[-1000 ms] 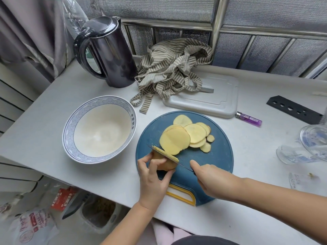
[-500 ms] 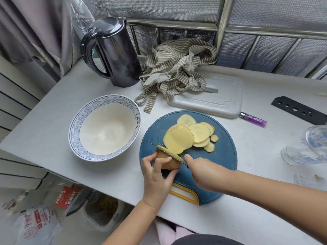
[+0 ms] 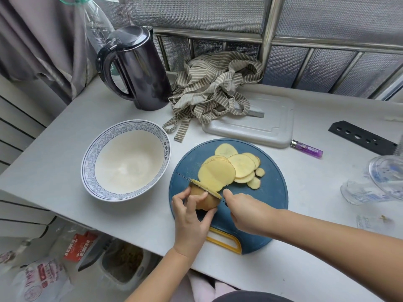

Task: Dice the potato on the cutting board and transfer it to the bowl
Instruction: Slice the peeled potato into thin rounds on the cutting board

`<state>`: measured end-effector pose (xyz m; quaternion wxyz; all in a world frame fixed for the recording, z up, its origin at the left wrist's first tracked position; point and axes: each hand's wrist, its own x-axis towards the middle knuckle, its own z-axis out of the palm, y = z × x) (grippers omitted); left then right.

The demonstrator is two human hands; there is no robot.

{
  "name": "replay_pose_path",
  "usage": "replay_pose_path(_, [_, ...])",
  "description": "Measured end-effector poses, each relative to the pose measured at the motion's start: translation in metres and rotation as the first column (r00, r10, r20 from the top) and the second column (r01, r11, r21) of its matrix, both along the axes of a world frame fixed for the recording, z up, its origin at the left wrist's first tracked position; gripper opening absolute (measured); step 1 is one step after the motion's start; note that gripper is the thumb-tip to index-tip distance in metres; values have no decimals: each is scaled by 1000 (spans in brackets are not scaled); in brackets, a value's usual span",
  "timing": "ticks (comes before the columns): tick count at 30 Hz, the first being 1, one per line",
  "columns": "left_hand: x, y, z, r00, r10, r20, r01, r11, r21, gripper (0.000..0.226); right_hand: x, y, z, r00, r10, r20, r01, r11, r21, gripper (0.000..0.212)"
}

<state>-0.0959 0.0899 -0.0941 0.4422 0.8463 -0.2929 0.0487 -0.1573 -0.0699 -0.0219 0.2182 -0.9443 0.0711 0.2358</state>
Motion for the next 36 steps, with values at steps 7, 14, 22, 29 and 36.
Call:
replay_pose_path(7, [6, 5, 3, 999, -43, -29, 43, 999, 3, 60, -5, -1, -13, 1000, -22, 20, 22, 1000, 7, 21])
replay_pose_path(14, [6, 4, 1, 999, -40, -34, 40, 999, -15, 62, -3, -2, -14, 999, -20, 31, 19, 1000, 20, 15])
replay_pose_path(22, [8, 3, 0, 998, -60, -3, 60, 998, 6, 62, 13, 0, -4, 1000, -9, -26, 10, 999, 31, 13])
replay_pose_path(29, [6, 3, 1, 997, -75, 20, 75, 997, -8, 63, 18, 5, -6, 998, -52, -25, 52, 998, 20, 14])
replay_pose_path(36, [5, 1, 6, 997, -72, 22, 72, 997, -14, 62, 20, 8, -9, 995, -102, -20, 103, 995, 8, 13])
